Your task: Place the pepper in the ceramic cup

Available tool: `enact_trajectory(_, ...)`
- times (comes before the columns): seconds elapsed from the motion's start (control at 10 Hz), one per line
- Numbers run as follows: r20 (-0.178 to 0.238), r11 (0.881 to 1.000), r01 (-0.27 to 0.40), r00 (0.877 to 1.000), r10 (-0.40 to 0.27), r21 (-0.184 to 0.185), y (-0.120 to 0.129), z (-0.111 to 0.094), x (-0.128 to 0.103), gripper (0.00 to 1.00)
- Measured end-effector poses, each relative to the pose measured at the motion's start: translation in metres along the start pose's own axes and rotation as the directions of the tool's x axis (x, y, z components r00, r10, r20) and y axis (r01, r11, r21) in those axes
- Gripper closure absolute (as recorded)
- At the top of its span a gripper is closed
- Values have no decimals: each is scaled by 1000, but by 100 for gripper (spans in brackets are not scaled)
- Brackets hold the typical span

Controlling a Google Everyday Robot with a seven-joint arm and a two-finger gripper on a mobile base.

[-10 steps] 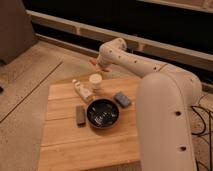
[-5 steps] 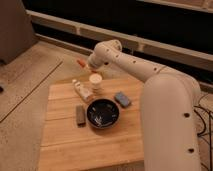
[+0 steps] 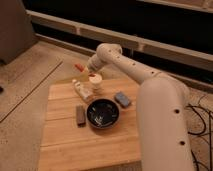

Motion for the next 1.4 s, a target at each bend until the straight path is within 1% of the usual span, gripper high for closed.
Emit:
enact_trajectory(0.3,26,999,-16,1000,17,-39,-6,3,5,100)
enact_trajectory(0.8,38,995,-45,998,49,-90,-11,10,22,100)
enact_trajectory(1.1,46,990,-49,997,55,-135,-9,13,29,100)
enact_trajectory(1.2,47,988,-47,997,55,-145,-8,14,30,97)
enact_trajectory(1.4,49,983,-50,997,60,-175,-6,17,33,77)
